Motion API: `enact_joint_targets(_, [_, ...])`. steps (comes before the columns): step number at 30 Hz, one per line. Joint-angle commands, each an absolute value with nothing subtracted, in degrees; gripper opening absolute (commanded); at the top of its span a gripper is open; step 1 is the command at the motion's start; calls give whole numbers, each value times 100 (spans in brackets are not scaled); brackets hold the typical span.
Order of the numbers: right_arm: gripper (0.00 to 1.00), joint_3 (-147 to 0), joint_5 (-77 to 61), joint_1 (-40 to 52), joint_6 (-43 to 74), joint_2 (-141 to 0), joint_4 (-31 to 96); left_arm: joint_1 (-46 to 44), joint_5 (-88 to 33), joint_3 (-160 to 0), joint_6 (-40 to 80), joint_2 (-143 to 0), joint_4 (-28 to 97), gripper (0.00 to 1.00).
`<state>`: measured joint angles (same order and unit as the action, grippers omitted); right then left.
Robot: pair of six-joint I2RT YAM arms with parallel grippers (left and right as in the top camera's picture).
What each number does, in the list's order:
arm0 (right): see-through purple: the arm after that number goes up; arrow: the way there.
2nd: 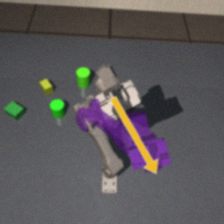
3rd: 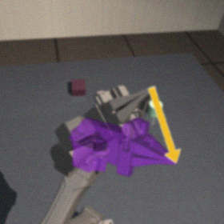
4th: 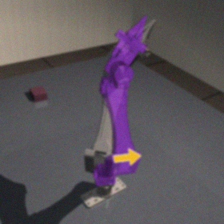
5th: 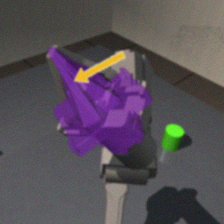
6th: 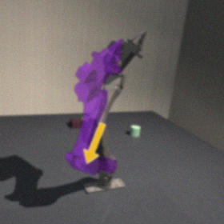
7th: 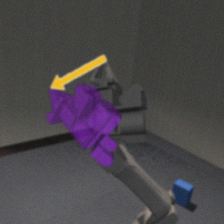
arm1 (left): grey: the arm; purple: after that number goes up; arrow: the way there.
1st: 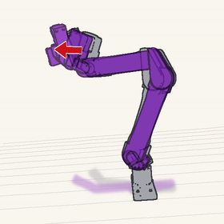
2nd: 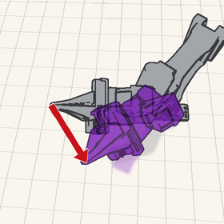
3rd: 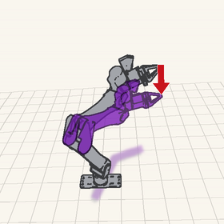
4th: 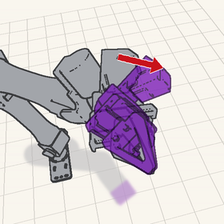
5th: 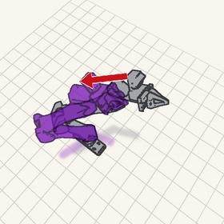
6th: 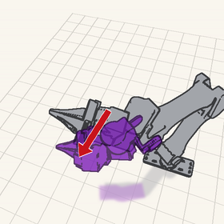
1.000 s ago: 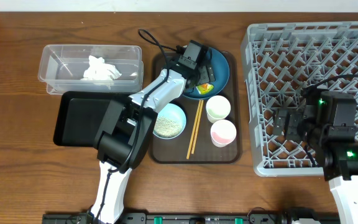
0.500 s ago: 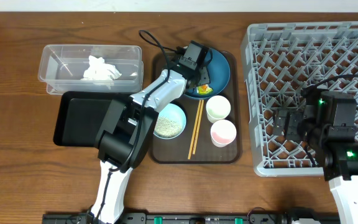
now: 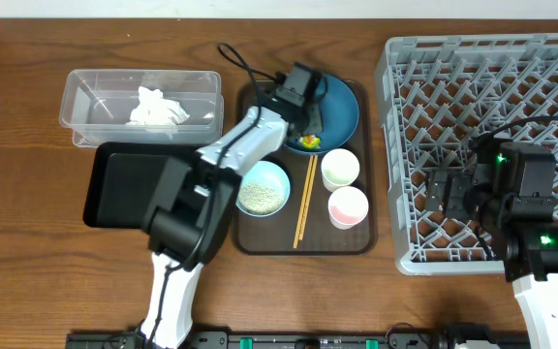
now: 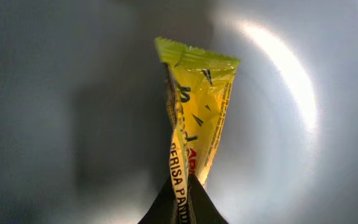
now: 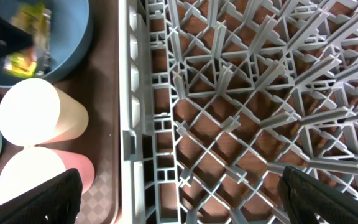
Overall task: Sort waste into correct bins and load items into the dishwasher rack
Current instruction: 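Return the left gripper to the plate and grasp the yellow Pandan wrapper, then drop the yellow wrapper into the clear bin with the left gripper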
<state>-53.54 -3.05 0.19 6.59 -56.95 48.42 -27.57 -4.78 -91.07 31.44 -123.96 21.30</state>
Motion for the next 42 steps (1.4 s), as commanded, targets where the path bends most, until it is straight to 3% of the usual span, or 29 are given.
enact_joint_targets(1, [99,-5465,-344,78,725,-5680,4851,-2379,-443,-9098,2853,-11507,2294,6])
enact_joint_targets(7, [99,-5465,-344,78,725,-5682,4851,-1365,-392,-9098,2810,-10595,2897,6])
enact_joint_targets(15, [99,-5465,-344,78,725,-5682,4845,10,-379,-9096,3227,-10497,3765,6])
enact_joint_targets(24, [99,-5465,-344,78,725,-5682,4849,429,-336,-9096,3479,-10923,3813,8])
enact_joint_targets(25, [99,-5465,-344,78,727,-5682,4847,427,-338,-9096,3479,-10949,3815,13])
enact_joint_targets(27, [99,-5465,-344,78,727,-5682,4847,427,-340,-9096,3479,-10986,3815,34])
enact_joint_targets(31, [99,-5465,-344,78,725,-5682,4847,432,-340,-9098,3474,-10973,3815,63])
enact_joint_targets(33, [99,-5465,-344,78,725,-5682,4847,434,-344,-9098,3457,-10912,3852,75])
enact_joint_targets(42, [99,-5465,-344,78,725,-5682,4821,51,-685,-9098,2978,-9911,4768,86])
